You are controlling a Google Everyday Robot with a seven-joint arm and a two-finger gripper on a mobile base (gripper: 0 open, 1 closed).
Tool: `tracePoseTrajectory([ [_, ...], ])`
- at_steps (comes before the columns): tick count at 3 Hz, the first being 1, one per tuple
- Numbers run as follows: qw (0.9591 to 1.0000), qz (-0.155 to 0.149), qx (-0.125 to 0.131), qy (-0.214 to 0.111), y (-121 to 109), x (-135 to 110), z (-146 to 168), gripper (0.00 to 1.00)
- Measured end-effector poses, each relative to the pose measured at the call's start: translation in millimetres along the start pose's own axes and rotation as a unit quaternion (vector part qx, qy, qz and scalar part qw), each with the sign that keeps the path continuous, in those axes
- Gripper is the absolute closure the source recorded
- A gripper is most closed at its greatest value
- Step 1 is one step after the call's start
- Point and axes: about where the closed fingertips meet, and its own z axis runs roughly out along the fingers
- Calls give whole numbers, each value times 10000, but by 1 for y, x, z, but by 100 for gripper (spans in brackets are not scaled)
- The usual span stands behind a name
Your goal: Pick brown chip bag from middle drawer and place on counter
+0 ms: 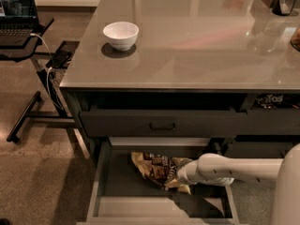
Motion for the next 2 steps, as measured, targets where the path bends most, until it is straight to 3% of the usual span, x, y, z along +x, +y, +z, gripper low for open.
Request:
tracePoseTrajectory([
  [2,10000,0,-1,0,0,0,0,89],
])
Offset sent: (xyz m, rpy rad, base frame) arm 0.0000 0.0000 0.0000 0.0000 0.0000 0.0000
